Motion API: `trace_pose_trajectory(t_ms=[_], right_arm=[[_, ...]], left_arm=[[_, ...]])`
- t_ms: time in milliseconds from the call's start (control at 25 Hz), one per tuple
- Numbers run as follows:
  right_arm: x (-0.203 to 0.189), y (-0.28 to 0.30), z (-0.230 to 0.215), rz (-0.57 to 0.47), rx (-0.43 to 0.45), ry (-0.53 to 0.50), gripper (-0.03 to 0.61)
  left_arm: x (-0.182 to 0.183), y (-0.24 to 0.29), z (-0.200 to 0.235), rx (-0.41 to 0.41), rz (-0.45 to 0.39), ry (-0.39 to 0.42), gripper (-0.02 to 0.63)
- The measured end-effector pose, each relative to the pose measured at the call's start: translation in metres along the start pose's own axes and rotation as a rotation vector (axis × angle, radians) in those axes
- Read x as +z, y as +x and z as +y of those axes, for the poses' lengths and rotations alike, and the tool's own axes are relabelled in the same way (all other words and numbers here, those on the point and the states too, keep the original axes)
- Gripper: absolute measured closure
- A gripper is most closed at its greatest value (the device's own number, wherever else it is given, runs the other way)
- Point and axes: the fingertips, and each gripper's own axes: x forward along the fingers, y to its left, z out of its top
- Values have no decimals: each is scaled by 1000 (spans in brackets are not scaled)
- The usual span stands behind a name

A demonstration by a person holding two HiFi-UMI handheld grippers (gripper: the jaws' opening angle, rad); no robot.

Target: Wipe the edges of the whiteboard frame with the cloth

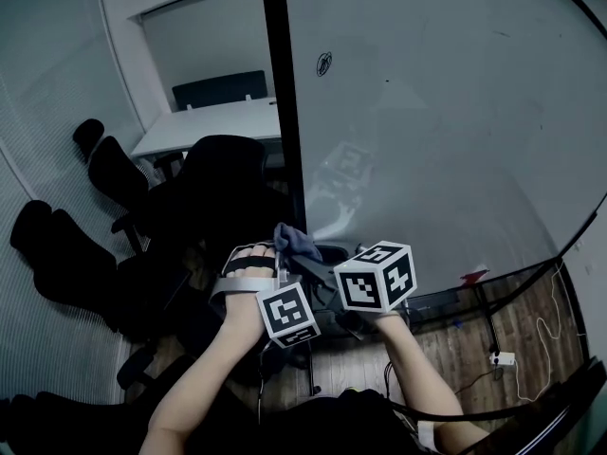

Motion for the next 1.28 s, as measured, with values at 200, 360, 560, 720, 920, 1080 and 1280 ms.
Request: trace_pose_trajectory(t_ms=[200, 360, 560, 720, 920, 1080, 1280], right_arm=[[-8, 2, 3, -10, 19, 56, 482], [-20, -2, 16, -28, 49, 92, 482], [-48, -13, 30, -6, 60, 80, 482], [-74, -19, 39, 46, 76, 77, 480], [-95, -30, 52, 68, 122, 94, 482], [-101, -48, 61, 77, 158, 96, 480], [-116, -81, 63, 83, 189, 96, 480]], left_arm=[[6, -9, -2, 73, -81, -65, 591], [-3, -22, -12, 173, -56, -17, 591], [-3, -38, -35, 170, -33, -37, 589], [-3, -48, -65, 97, -14, -65, 589], [-1, -65, -88, 70, 30, -92, 589], [10, -82, -95, 64, 56, -120, 589], [37, -98, -112, 52, 86, -159, 589]])
